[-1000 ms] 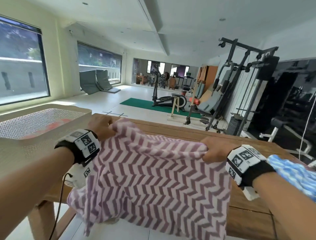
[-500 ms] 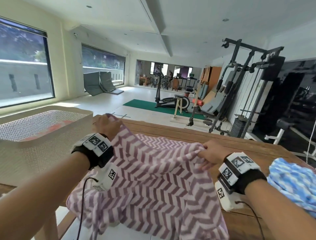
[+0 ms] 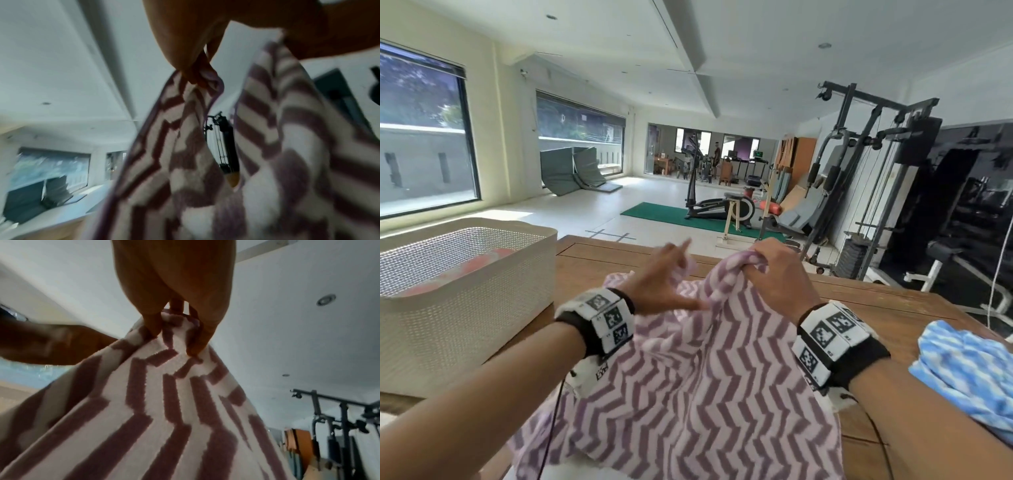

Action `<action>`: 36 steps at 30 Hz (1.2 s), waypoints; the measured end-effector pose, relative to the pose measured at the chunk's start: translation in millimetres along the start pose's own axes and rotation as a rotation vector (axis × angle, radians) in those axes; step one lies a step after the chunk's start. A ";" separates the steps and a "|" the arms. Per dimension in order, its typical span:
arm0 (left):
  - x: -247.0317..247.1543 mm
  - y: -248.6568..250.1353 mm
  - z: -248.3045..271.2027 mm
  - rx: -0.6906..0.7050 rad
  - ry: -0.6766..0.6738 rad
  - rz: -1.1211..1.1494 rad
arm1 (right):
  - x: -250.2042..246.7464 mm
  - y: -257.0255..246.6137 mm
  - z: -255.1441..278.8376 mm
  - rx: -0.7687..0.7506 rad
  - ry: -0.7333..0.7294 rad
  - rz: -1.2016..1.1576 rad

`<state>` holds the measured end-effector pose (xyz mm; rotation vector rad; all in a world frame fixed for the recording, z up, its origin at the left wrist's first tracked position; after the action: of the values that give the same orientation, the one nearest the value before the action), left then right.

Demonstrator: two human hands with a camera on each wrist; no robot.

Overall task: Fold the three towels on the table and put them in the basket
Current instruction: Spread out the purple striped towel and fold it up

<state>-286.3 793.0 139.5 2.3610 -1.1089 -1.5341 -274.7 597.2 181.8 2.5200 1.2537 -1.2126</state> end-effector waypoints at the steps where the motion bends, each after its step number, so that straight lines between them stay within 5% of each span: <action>1: 19.7 -6.6 -0.7 -0.011 -0.131 -0.078 | 6.6 -3.9 -5.2 -0.015 -0.005 -0.036; 3: 50.7 -28.7 0.6 -0.035 -0.289 -0.224 | 19.4 -3.9 -14.8 -0.040 -0.029 -0.064; 7: 62.1 -88.9 -4.0 -0.212 -0.382 -0.411 | 47.0 24.6 -29.9 -0.041 -0.168 0.140; 11: 29.5 -152.7 -18.7 -0.369 -0.199 -0.350 | 82.4 69.0 -31.5 0.120 -0.382 0.522; 16: -2.5 -183.4 -47.1 -0.371 -0.042 -0.258 | 104.2 125.1 -39.8 0.634 -0.360 0.344; 18: -9.6 -181.9 -63.8 -0.319 -0.022 -0.261 | 101.3 131.0 -52.0 0.725 -0.194 0.232; 21: -24.5 -181.5 -91.4 -0.250 0.013 -0.335 | 83.4 126.6 -78.2 0.655 0.104 0.139; 23: -34.1 -185.1 -110.3 -0.207 0.040 -0.388 | 77.0 127.5 -96.1 0.565 0.172 0.235; 32: -30.4 -227.2 -184.4 -0.211 0.131 -0.453 | 104.3 186.9 -143.6 0.473 0.153 0.415; 36: 2.6 -268.8 -201.8 -0.189 0.063 -0.472 | 142.0 238.7 -158.8 0.467 0.076 0.439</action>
<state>19.4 929.9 111.0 2.6318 -0.3808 -1.5893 41.3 591.4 131.7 2.9549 0.4027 -1.4260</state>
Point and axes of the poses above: each hand's wrist, its own z-axis away from the middle knuckle, its own x-axis out of the palm, y = z × x, the point moved 5 cm from there along -z, towards the middle knuckle, and after that the axes turned 2 degrees about -y, right-handed, at the moved point
